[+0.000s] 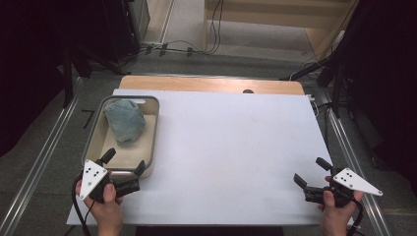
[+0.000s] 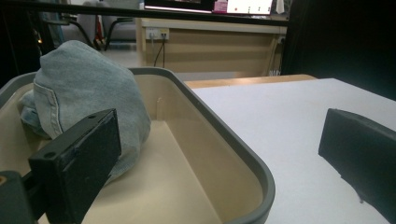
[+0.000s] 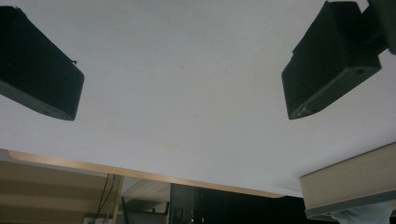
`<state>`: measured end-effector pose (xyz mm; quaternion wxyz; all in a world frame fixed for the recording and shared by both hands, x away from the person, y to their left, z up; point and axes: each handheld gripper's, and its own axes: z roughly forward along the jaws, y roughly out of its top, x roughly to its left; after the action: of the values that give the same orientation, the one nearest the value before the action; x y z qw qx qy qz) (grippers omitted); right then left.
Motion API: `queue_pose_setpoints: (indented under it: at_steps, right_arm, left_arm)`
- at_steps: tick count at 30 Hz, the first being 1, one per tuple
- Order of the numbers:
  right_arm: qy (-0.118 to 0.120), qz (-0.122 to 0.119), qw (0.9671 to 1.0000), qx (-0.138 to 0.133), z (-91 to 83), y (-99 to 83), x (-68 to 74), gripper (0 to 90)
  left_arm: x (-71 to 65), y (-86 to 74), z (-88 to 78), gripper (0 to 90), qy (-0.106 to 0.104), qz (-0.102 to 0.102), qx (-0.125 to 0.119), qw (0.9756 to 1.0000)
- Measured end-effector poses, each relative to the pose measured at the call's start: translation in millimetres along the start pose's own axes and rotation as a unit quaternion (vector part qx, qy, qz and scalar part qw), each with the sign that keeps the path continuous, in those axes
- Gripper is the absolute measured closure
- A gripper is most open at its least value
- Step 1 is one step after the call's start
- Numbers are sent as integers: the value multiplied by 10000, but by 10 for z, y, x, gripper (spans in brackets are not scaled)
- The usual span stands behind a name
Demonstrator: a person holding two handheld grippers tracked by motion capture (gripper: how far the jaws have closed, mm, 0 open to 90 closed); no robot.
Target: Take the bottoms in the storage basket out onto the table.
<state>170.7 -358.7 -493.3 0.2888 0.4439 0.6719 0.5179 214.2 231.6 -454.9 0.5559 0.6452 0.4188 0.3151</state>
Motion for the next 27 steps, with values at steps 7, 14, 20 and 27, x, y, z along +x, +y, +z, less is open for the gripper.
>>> queue_pose_setpoints:
  at_steps: [7,14,20,27]
  right_arm:
    - [68,24,10000,-21,-8,15,38,0]
    - [124,-9,9999,-91,1,47,91,0]
    - [198,-90,9998,-21,12,33,133,0]
    - [193,-157,9996,-103,-1,66,167,0]
  left_arm:
    - [2,116,19,0,-27,60,139,9999]
    - [3,257,34,0,-56,123,201,9997]
    - [55,407,55,0,1,114,281,9995]
    - [154,532,92,0,116,81,258,9996]
